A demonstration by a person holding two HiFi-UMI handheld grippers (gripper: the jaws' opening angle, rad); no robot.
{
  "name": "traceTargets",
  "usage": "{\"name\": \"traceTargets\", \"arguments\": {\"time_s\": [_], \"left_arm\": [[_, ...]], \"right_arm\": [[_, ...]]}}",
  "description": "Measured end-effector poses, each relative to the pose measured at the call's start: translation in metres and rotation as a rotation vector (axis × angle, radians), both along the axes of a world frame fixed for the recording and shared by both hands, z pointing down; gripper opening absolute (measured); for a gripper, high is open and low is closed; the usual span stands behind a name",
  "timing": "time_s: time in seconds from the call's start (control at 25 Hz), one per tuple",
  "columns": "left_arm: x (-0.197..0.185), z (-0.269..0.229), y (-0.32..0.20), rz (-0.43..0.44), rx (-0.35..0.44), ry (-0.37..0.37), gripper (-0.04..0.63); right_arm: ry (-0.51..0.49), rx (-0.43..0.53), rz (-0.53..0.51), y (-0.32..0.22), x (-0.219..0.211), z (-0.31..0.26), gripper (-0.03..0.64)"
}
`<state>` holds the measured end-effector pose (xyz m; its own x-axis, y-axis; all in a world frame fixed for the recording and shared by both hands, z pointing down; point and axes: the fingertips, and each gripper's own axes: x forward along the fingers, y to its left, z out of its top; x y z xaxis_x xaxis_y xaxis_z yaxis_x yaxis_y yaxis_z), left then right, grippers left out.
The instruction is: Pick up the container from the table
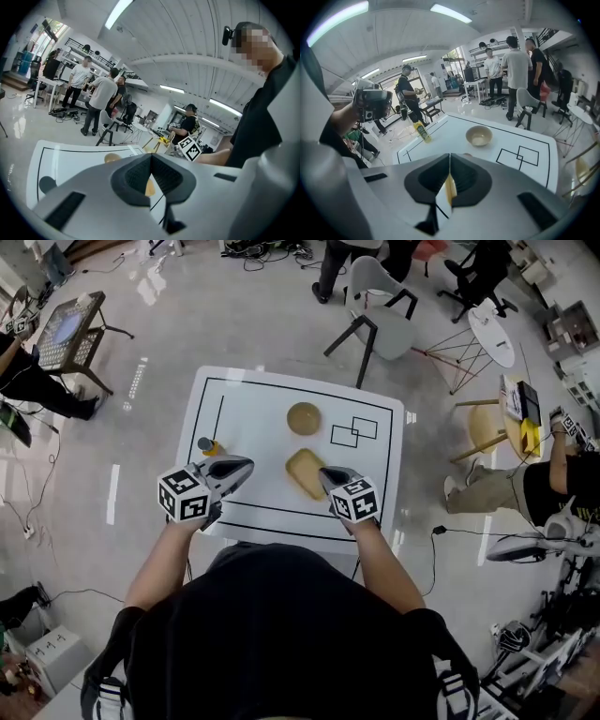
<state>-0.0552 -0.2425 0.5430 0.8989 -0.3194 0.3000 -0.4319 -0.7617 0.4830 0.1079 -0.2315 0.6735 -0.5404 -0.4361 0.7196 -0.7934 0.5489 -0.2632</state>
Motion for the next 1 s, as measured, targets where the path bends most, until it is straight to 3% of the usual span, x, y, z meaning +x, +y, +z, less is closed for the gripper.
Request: {"name": "traceTargets", "arguments": {"time_s": [1.0], "left_arm": [[-0.001, 0.026, -0.013, 0.05, -0.059, 0.01, 0.008]], "right_arm": [[0.054, -0.12, -0.065, 0.011, -0.036, 0.061, 0.058]]}}
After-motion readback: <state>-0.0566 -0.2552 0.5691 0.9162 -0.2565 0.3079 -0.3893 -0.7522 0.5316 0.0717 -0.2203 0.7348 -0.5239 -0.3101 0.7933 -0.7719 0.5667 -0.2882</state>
